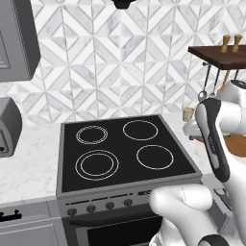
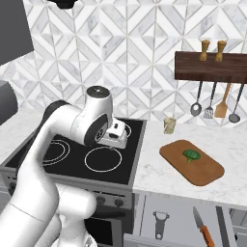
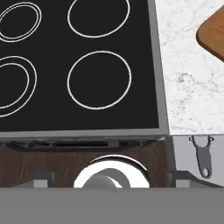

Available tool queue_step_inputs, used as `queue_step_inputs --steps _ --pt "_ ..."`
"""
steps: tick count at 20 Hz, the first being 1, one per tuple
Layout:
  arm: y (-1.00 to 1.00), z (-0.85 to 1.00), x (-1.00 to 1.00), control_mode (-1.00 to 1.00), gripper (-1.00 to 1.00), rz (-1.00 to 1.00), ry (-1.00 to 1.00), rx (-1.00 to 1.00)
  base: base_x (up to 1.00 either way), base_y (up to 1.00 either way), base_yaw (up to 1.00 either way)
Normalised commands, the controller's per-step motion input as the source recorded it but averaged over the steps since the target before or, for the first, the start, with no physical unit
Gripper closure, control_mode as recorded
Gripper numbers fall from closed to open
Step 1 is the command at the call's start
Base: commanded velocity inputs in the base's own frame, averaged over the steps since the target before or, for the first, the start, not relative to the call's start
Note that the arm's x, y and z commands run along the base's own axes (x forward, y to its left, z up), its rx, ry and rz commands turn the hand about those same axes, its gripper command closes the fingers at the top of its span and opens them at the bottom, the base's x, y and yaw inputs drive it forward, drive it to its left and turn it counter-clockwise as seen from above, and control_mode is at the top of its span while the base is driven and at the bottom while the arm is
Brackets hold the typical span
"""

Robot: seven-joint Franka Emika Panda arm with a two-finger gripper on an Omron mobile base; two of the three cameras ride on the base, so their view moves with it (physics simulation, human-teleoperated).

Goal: Place the appropriate cutting tool for cutting the broccoli skin on the cutting board.

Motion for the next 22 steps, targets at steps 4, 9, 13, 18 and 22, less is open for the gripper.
queue_step_inputs --steps 4,9,13,18,22 --pt "-1.00 -0.53 -0.85 -1.00 -1.00 0.00 0.01 0.02 0.00 0.00 0.00" --pt "-1.00 -0.36 -0.97 -1.00 -1.00 -0.03 0.03 0.00 0.00 0.00 0.00" --pt "-1.00 -0.25 -0.84 -1.00 -1.00 -0.05 0.08 0.00 0.00 0.00 0.00" --pt "-1.00 -0.07 -0.53 -1.00 -1.00 -0.08 0.14 0.01 0.00 0.00 0.00" --pt "-0.67 -0.17 0.08 -1.00 -1.00 -0.03 0.21 0.00 0.00 0.00 0.00"
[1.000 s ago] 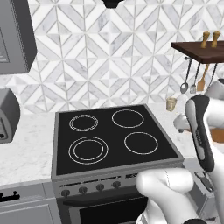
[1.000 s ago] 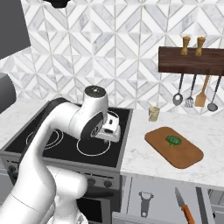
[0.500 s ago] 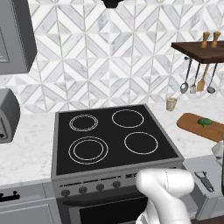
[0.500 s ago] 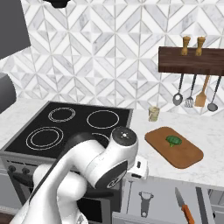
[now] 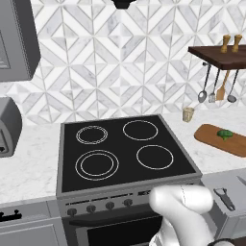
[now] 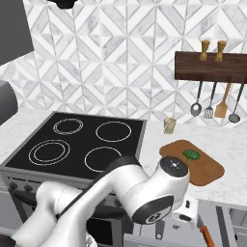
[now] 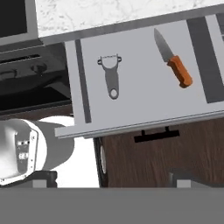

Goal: Place the appropriate cutting tool for cutting the broccoli skin on the cutting board.

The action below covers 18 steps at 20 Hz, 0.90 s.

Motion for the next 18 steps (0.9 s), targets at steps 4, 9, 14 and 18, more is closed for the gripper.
queue_step_inputs --steps 4,9,14,18 --pt "-0.24 -0.28 0.40 -1.00 -1.00 0.00 0.17 0.00 0.00 0.00 0.00" --pt "-0.12 -0.78 0.39 -1.00 -1.00 0.00 0.10 0.00 0.00 0.00 0.00" --pt "-0.18 -0.80 0.26 -1.00 -1.00 0.00 0.04 0.00 0.00 0.00 0.00" --pt "-0.16 -0.65 0.29 -1.00 -1.00 0.00 0.01 0.00 0.00 0.00 0.00"
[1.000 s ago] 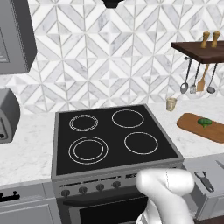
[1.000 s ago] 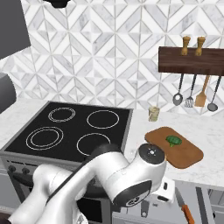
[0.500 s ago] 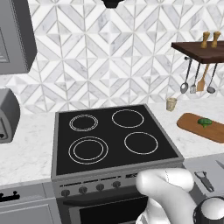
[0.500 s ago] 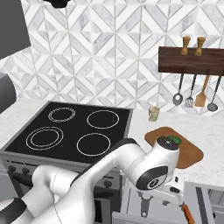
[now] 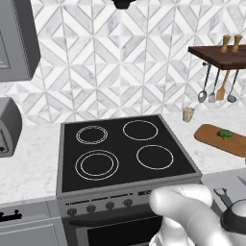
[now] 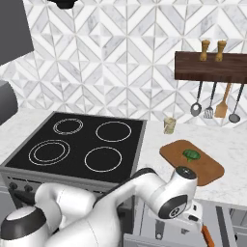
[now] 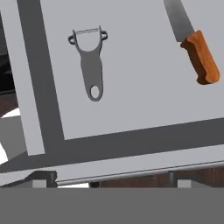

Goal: Place the appropriate cutting tool for cutting the broccoli skin on the cutting board.

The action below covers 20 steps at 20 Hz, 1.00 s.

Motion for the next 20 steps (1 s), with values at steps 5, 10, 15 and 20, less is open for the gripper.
queue_step_inputs --steps 5,10,15,20 --pt "-0.10 -0.67 0.18 -1.00 -1.00 0.00 0.04 0.00 0.00 0.00 0.00" --pt "0.00 -0.66 0.01 -1.00 -1.00 0.00 0.07 0.00 0.00 0.00 0.00" --pt "0.00 -0.36 -0.12 -1.00 -1.00 0.01 0.03 0.00 0.00 0.00 0.00" --pt "0.00 0.00 -0.67 -1.00 -1.00 0.01 0.06 0.00 0.00 0.00 0.00"
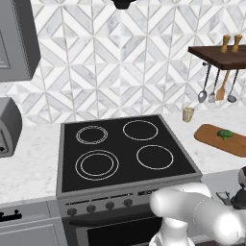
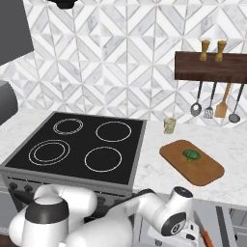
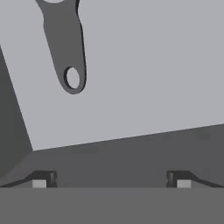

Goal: Place the appropriate cutting tool for cutting the broccoli skin on the cutting board.

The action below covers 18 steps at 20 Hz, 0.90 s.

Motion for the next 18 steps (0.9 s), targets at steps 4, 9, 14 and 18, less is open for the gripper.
queue_step_inputs --steps 4,9,14,18 --pt "0.00 -0.08 -0.80 -1.00 -1.00 0.01 0.13 0.00 0.00 0.00 0.00" --pt "-0.09 -0.02 -0.32 -1.00 -1.00 0.03 0.08 0.00 0.00 0.00 0.00" --pt "-0.64 0.16 0.63 -1.00 -1.00 0.10 0.00 0.03 0.00 0.00 0.00" --pt "-0.73 0.00 0.74 -1.00 -1.00 0.12 0.00 0.08 0.00 0.00 0.00"
